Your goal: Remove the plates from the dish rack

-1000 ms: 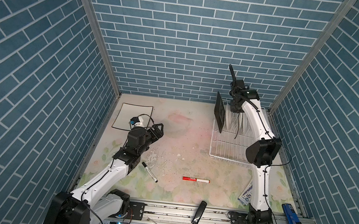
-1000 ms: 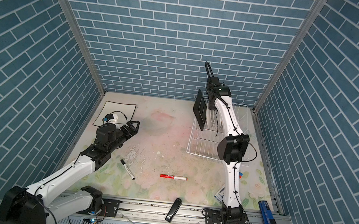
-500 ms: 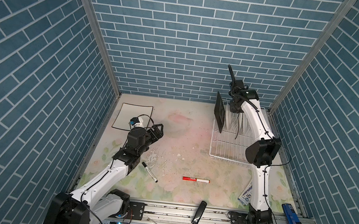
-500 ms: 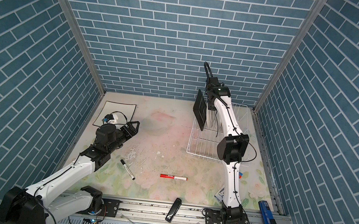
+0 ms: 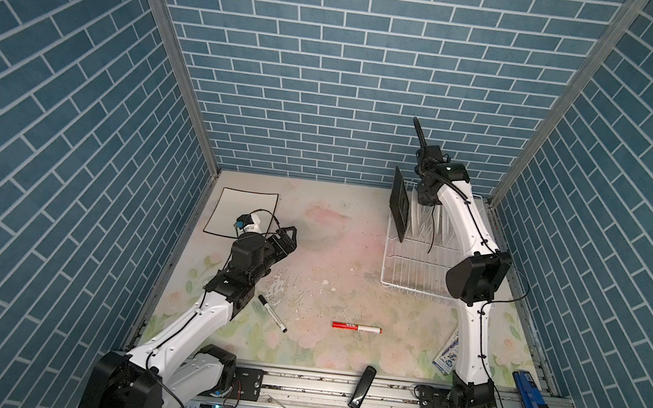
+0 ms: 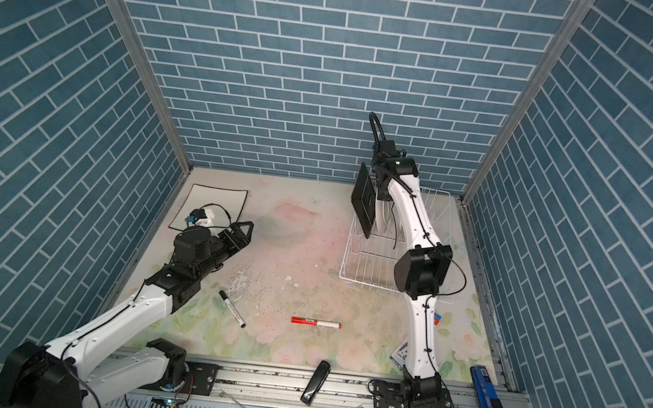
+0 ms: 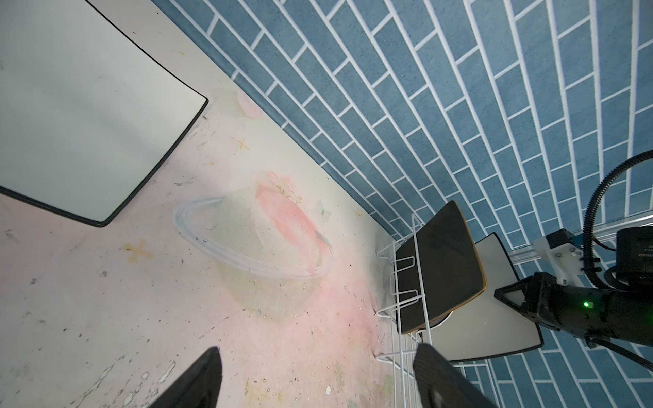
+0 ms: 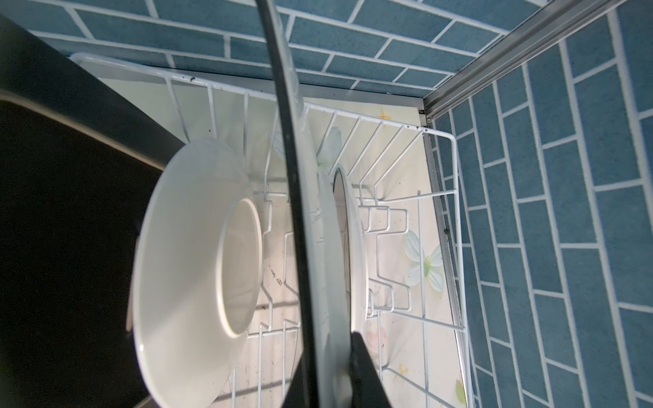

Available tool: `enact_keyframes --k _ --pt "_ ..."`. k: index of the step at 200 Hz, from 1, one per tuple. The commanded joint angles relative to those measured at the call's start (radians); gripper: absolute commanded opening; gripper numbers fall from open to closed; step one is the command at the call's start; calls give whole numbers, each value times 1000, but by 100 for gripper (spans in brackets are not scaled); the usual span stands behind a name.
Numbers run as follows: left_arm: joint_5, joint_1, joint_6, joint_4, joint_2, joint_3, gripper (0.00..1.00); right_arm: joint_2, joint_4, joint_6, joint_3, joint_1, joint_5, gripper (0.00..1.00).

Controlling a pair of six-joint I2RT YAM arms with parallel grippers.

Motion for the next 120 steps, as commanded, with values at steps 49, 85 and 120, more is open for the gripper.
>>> enact_keyframes --k 49,85,120 --pt "-9 -5 14 -9 -1 -13 87 -112 49 -50 41 11 99 0" --pt "-8 -5 15 -7 -1 -15 87 -144 52 -47 42 13 92 0" --pt "-6 -5 13 -6 -1 -17 87 -159 60 -58 41 21 108 0"
